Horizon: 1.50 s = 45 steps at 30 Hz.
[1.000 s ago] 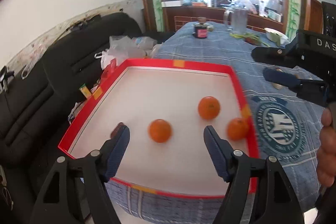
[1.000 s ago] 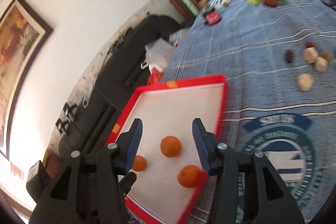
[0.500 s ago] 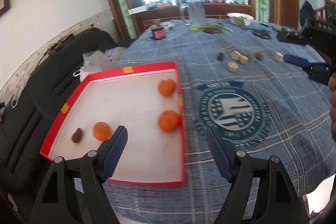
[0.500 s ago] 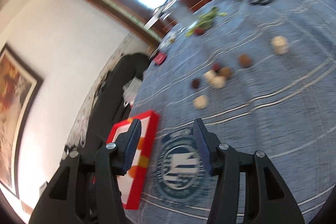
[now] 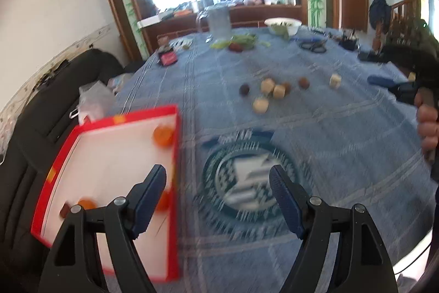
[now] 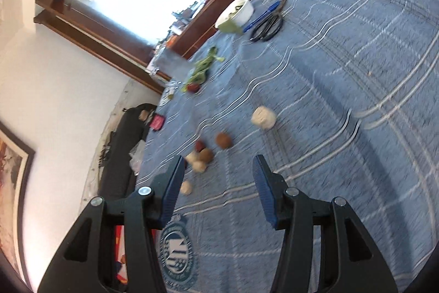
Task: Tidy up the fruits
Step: 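Carry both oranges over the red tray and open both tools, then grasp a beige biscuit with the right tool while the left tool grasps another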
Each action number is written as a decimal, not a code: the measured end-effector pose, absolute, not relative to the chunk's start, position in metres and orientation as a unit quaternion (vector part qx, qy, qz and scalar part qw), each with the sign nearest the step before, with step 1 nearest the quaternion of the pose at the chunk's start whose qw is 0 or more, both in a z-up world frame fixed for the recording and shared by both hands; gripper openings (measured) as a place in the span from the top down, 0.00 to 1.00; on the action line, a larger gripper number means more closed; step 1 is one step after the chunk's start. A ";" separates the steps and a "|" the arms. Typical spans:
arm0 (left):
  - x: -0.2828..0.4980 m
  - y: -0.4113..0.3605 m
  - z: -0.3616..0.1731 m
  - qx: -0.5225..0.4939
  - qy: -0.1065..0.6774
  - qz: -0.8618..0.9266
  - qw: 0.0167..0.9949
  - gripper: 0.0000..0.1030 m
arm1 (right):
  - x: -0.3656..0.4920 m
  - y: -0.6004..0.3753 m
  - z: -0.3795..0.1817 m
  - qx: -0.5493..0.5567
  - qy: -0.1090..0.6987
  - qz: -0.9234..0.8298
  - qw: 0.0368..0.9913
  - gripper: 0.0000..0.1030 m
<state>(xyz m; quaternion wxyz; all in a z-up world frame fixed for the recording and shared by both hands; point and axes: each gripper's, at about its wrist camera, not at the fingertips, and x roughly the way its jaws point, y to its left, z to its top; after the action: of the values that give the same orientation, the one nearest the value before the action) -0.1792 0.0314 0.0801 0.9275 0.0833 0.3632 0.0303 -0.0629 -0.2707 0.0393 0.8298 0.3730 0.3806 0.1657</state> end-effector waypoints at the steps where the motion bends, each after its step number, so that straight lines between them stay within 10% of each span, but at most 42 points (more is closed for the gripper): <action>1: -0.172 0.029 0.081 0.081 0.362 0.030 0.928 0.24 | -0.059 -0.272 0.040 0.368 0.382 0.160 0.833 0.48; 16: -0.085 0.018 0.051 0.042 0.399 0.039 0.915 0.24 | 0.023 -0.227 0.020 0.171 0.452 0.029 0.875 0.49; 31: -0.036 -0.005 0.030 0.039 0.420 0.029 0.906 0.25 | 0.025 -0.220 0.008 0.129 0.456 0.047 0.880 0.71; 45: -0.022 -0.003 0.017 0.005 0.436 -0.008 0.900 0.76 | 0.016 -0.223 0.020 0.155 0.428 0.058 0.889 0.71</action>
<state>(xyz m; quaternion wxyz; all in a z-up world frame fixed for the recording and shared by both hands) -0.0217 -0.0031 0.0170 0.8997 0.0047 0.4364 -0.0083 0.0162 -0.2227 0.0204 0.8887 0.1547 0.4276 0.0579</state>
